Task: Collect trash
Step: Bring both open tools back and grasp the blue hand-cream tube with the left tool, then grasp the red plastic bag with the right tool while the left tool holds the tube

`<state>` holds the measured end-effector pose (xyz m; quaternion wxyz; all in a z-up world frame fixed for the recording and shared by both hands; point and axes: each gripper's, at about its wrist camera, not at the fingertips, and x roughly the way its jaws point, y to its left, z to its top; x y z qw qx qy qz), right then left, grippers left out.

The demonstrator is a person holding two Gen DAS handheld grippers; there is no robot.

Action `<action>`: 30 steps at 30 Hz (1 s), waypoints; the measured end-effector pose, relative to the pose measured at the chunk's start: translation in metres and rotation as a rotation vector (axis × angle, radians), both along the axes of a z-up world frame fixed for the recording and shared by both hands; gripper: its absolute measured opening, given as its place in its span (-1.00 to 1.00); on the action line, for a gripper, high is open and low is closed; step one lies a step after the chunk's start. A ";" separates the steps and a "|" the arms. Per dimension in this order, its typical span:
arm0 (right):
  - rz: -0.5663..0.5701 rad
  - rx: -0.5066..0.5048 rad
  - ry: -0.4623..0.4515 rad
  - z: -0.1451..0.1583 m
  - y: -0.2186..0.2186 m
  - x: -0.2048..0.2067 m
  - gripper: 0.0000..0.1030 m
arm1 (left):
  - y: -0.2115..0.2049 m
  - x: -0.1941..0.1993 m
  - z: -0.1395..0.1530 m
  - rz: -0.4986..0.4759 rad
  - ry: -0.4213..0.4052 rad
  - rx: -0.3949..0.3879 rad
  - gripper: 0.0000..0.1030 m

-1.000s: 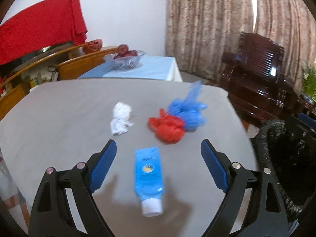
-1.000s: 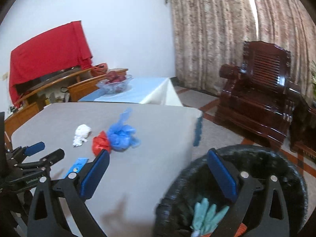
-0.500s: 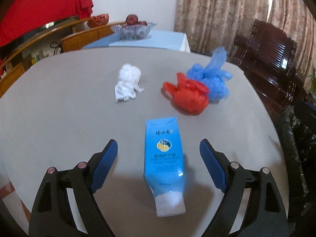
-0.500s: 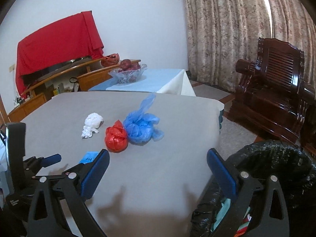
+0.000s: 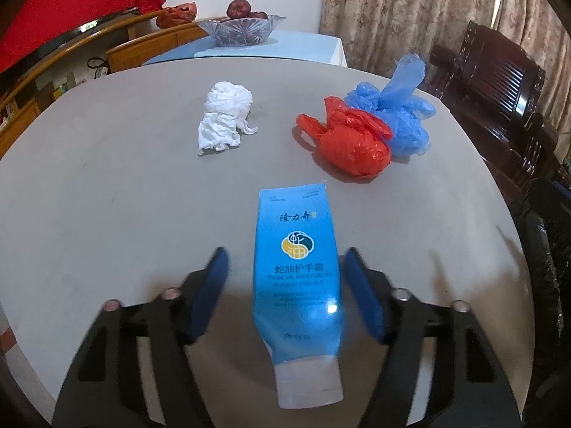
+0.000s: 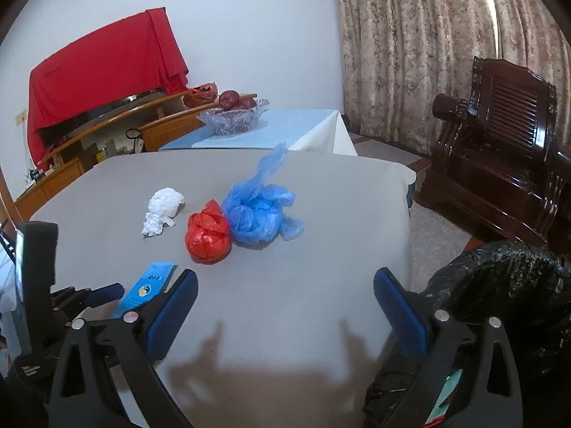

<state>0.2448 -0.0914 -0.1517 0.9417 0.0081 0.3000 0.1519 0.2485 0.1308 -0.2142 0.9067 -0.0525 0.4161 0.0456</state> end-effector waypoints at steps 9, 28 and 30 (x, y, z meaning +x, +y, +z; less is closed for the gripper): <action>0.012 -0.011 0.026 -0.007 0.009 0.006 0.88 | 0.008 -0.004 0.005 0.029 -0.031 -0.048 -0.12; 0.143 -0.008 0.127 -0.026 0.084 0.070 0.27 | 0.050 0.013 0.015 0.080 -0.063 -0.050 -0.13; 0.154 -0.008 0.141 -0.028 0.089 0.073 0.26 | 0.053 0.014 0.014 0.080 -0.061 -0.060 -0.13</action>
